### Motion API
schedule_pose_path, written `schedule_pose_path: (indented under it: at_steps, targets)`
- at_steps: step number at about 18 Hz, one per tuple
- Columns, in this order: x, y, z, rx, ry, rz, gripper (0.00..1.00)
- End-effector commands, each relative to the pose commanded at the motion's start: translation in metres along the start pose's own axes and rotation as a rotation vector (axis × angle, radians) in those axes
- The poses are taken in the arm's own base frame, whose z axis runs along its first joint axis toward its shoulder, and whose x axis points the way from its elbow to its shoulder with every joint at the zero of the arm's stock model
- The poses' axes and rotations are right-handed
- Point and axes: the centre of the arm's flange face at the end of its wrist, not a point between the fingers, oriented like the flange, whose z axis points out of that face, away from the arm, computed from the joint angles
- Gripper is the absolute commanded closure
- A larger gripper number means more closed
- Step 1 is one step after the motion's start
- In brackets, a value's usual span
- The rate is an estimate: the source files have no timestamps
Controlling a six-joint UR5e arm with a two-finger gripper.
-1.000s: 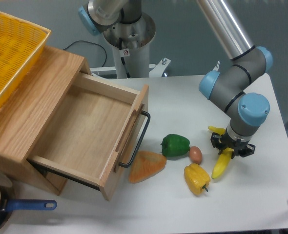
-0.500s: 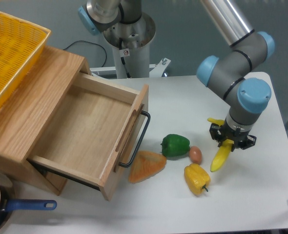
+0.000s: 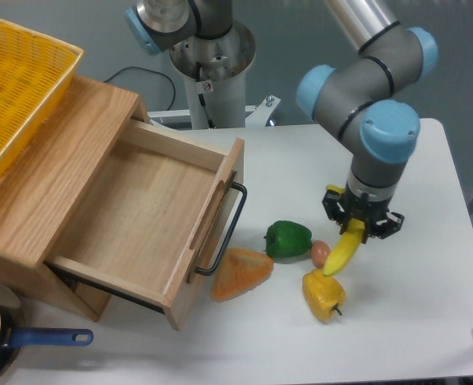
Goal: Pick up the banana
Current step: 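Lift the grasped banana up off the table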
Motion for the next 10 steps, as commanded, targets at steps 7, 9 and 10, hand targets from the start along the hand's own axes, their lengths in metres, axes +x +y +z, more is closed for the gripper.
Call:
schedule_pose_path:
  at_steps: [7,9,10]
  targets:
    - [0.014,-0.011,-0.013,0.01,-0.01,0.019,0.63]
    - [0.018,-0.016,-0.013,0.008,-0.01,0.028,0.63]
    - [0.018,-0.016,-0.012,0.008,-0.007,0.028,0.63]
